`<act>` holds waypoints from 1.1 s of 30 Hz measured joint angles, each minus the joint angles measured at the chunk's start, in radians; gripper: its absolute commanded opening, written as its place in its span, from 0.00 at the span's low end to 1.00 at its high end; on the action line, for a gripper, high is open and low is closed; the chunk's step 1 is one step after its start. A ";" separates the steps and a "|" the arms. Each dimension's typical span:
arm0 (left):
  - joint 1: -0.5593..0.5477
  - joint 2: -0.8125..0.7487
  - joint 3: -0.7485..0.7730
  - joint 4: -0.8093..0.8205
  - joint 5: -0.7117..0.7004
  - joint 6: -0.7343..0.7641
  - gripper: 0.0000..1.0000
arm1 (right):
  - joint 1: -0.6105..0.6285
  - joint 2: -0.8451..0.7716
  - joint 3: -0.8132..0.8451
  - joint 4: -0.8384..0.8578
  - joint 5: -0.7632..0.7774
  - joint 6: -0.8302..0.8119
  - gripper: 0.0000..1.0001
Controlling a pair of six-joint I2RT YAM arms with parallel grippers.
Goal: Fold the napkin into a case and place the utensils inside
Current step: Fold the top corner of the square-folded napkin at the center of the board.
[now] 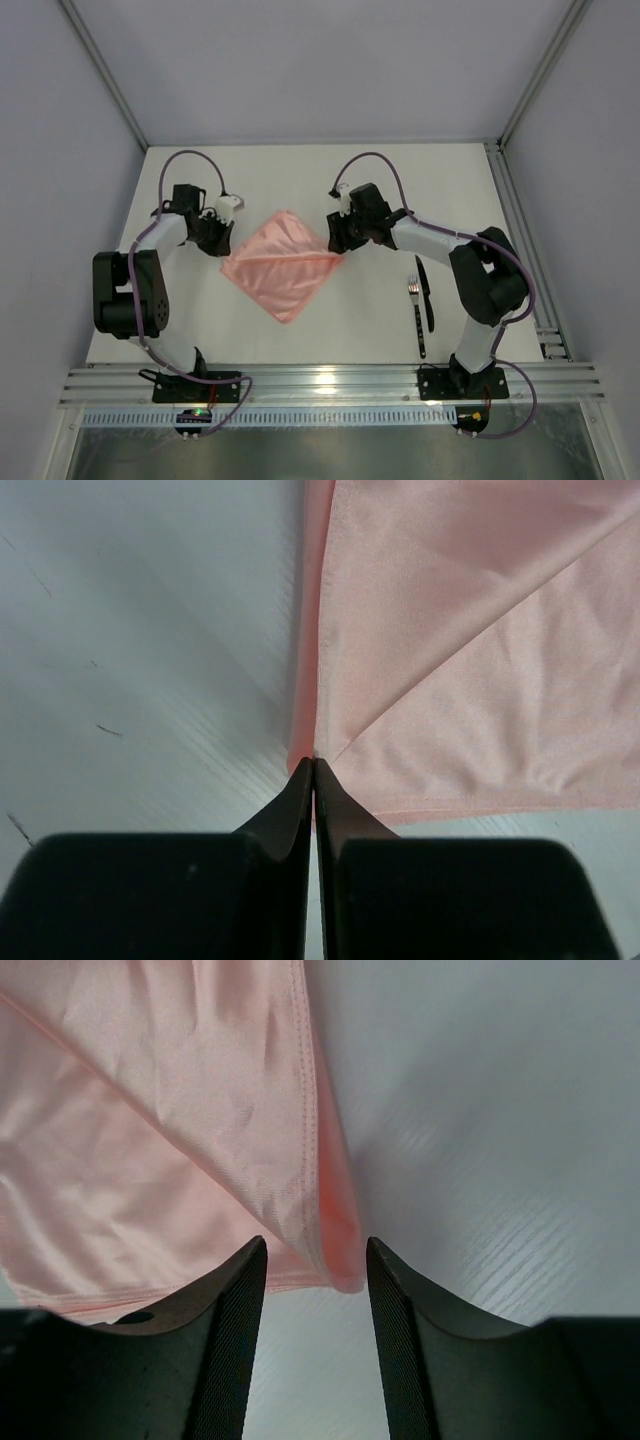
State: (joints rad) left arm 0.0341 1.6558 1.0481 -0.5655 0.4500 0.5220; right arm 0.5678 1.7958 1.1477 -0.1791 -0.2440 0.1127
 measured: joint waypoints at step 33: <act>0.001 0.007 -0.031 -0.128 -0.004 0.146 0.18 | -0.002 0.056 -0.108 0.117 -0.058 0.100 0.12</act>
State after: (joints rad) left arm 0.0353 1.6630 1.0176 -0.6933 0.4461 0.6685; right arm 0.5655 1.8515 1.0397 -0.0616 -0.3023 0.2131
